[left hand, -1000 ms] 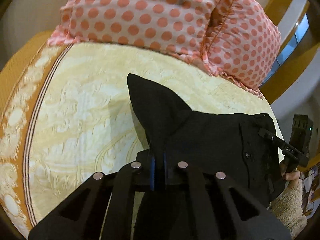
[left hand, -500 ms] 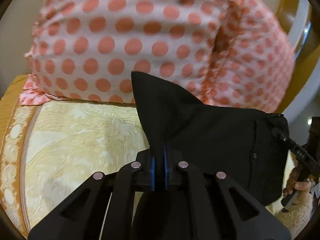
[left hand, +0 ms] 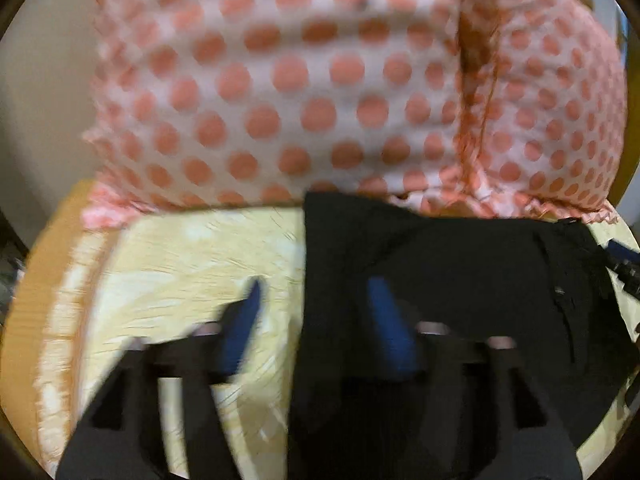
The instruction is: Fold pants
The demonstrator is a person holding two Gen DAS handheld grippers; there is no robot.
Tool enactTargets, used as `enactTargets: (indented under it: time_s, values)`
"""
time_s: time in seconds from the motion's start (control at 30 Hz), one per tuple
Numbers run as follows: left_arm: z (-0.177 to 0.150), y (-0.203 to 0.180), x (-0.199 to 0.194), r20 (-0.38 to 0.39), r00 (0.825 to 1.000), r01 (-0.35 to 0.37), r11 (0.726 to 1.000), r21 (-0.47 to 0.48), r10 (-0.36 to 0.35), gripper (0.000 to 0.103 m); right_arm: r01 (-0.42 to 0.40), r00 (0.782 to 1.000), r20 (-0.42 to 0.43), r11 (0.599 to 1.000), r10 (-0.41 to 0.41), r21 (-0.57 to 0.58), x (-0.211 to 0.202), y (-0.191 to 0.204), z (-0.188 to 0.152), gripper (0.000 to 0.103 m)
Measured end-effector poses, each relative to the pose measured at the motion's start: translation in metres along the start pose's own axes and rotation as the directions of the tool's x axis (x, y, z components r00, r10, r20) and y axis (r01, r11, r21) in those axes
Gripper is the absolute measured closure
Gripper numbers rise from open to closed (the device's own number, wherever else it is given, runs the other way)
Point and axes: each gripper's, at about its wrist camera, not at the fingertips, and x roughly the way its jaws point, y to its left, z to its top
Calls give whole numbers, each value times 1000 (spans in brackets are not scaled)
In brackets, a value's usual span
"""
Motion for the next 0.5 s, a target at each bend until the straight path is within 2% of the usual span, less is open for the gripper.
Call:
enactTargets:
  time_s: [0.03,0.1,0.13,0.2,0.27,0.33,0.4,0.43,0.47,0.5]
  values:
    - [-3,-1,-13,32,999,5,1000,-1,-5,17,-12,999,51,1000,11,3,-20,2,-3,33]
    - [-14,-5,-42,77,993,86,996,-2,-85,13,-76,992,99,997,78,-20,-48,11,-11,33]
    - [-21,-12,-53,70,985,155,988,1,-155,11,-103,989,98,993,109,-62,-59,24,-18,32]
    - [-32,-21,-61,48,974,221,975,5,-221,10,-110,990,72,985,120,-134,-66,45,-31,32]
    - [-44,-38,-57,-11,965,263,964,22,-263,10,-120,992,14,973,125,-198,-64,65,-45,32]
    - [-54,-47,-44,-73,962,268,963,31,-265,10,-116,993,-49,968,108,-222,-55,76,-56,32]
    - [-63,-52,-25,-157,956,256,966,31,-248,10,-84,988,-145,964,48,-251,-34,83,-69,31]
    - [-69,-53,-11,-221,947,245,969,29,-233,10,-78,986,-161,963,37,-256,-28,84,-75,29]
    - [-75,-53,-4,-237,945,239,971,32,-225,10,-76,989,-138,967,43,-242,-30,83,-77,26]
    - [-77,-55,-5,-213,952,235,971,44,-221,6,-75,989,-141,972,44,-225,-28,81,-77,25]
